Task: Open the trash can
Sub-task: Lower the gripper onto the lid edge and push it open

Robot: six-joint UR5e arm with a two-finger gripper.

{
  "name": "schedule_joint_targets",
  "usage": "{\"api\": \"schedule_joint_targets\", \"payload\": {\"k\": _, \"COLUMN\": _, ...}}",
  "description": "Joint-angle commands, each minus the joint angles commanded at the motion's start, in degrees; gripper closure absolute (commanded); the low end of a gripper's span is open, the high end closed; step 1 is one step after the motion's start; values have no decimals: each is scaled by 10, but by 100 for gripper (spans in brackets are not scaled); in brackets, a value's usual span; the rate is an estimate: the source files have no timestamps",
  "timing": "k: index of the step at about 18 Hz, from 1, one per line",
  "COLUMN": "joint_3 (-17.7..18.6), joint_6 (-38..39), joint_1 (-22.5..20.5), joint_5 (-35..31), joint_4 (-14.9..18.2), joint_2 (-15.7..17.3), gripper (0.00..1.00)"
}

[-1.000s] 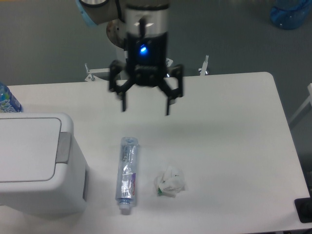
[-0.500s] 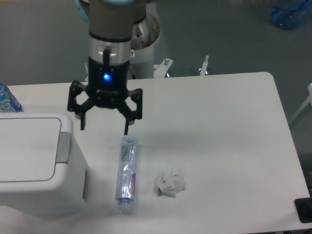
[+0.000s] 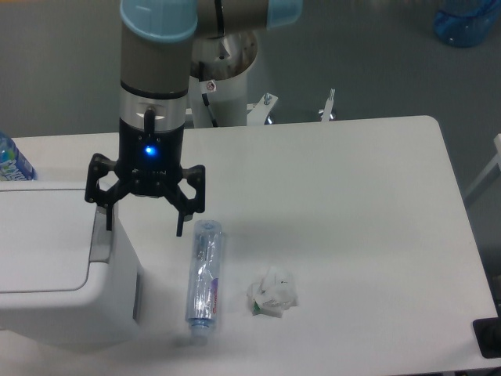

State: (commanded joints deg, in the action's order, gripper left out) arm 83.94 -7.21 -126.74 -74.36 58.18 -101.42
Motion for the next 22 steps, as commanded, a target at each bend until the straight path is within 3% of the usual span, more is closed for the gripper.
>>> {"api": "schedule_joint_targets", "payload": {"k": 22, "joint_3": 10, "joint_6": -4, "joint_1": 7, "joint_5": -3, "joint_4": -3, "joint_2": -10, "gripper": 0}}
